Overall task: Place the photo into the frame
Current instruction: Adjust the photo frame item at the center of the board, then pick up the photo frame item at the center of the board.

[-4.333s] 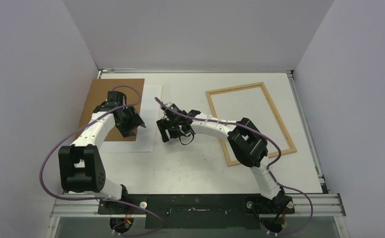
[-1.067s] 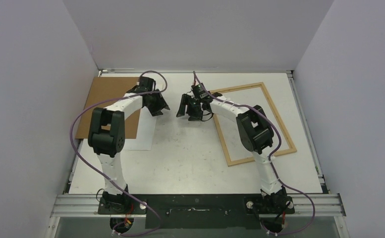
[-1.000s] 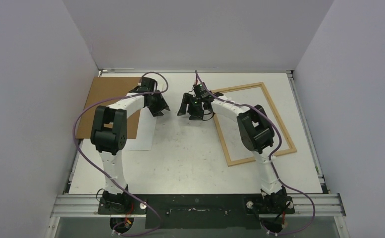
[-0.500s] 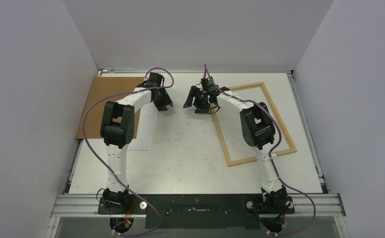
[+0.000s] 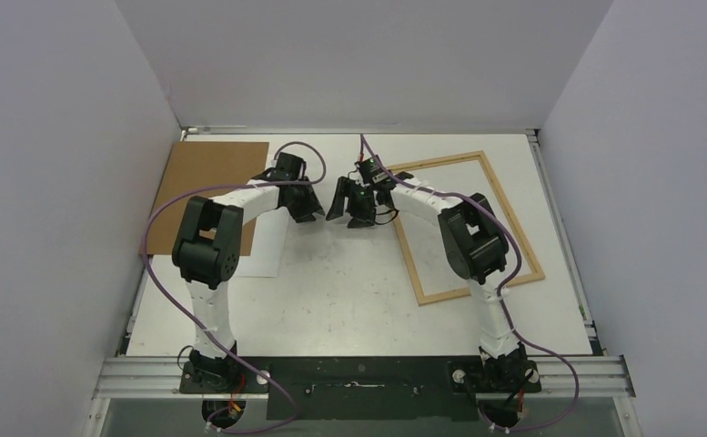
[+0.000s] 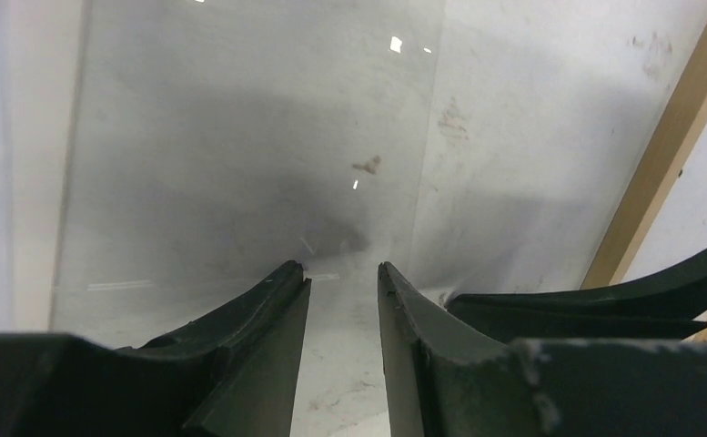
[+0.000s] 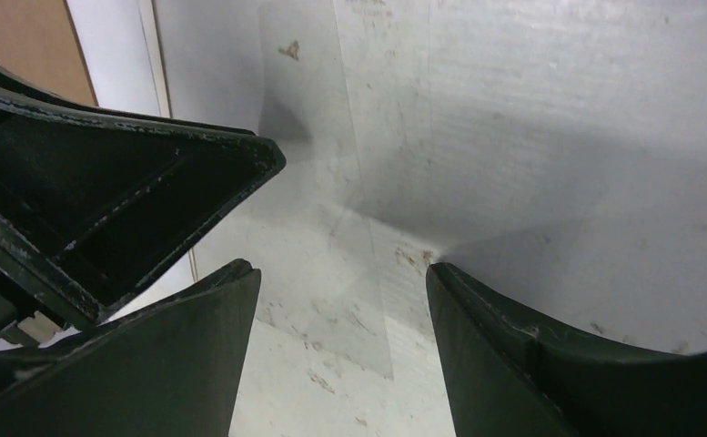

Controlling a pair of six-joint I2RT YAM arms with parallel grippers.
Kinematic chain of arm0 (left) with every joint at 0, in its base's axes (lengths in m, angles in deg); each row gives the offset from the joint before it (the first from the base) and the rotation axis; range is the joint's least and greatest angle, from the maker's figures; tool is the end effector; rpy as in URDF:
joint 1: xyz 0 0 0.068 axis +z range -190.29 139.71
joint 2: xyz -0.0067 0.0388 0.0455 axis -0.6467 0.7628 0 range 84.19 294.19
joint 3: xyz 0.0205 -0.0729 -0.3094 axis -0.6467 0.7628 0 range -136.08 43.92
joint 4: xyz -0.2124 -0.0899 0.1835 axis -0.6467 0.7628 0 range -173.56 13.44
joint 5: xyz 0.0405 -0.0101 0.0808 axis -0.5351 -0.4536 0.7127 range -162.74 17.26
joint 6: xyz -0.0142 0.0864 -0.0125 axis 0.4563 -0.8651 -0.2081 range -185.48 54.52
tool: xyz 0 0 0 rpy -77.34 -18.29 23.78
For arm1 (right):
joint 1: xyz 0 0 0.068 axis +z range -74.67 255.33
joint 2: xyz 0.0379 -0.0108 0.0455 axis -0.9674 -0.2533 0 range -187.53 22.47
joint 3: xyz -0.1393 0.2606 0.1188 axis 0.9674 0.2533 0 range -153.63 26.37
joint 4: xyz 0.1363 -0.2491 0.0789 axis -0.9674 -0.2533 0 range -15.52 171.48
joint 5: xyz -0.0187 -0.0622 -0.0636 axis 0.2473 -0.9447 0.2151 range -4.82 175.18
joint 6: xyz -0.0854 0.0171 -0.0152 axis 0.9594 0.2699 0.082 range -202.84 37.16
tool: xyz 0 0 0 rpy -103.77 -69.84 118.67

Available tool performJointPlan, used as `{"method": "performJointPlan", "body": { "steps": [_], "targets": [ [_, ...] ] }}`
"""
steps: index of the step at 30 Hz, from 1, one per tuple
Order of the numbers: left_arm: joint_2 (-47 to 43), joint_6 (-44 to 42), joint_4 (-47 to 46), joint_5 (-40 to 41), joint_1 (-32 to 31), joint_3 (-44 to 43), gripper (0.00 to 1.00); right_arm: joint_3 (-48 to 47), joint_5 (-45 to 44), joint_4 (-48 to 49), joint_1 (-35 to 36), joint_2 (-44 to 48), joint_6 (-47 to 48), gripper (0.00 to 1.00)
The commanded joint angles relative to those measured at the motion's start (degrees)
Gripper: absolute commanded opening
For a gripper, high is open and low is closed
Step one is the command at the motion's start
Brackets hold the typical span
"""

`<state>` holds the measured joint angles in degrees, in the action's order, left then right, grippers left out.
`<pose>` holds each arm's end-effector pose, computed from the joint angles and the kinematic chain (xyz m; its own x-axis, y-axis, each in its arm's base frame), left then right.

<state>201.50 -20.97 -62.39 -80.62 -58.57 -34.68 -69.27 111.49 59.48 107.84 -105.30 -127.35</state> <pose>0.4667 -0.1656 0.1299 -0.8492 -0.4509 -0.2747 -0.3078 0.8455 -0.4364 0.4570 0.3327 0.1440 -0.9786 0.1216 -0.1662 -0.0207 0.7448 0.6669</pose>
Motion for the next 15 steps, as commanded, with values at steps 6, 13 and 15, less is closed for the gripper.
{"method": "performJointPlan", "body": {
  "steps": [6, 13, 15],
  "targets": [
    [2.82, 0.38, 7.20, -3.24, -6.90, 15.51, 0.35, 11.14, -11.15, -6.61, 1.45, 6.63, 8.41, 0.68],
    [-0.16, 1.30, 6.32, -3.94, -8.50, 20.65, 0.35, 18.73, -11.60, -3.27, 2.06, 10.32, 5.07, 0.65],
    [-1.34, 1.45, 6.25, -3.92, -8.45, 21.55, 0.34, 19.70, -11.48, -3.24, 2.43, 10.86, 5.40, 0.64]
  ]
}}
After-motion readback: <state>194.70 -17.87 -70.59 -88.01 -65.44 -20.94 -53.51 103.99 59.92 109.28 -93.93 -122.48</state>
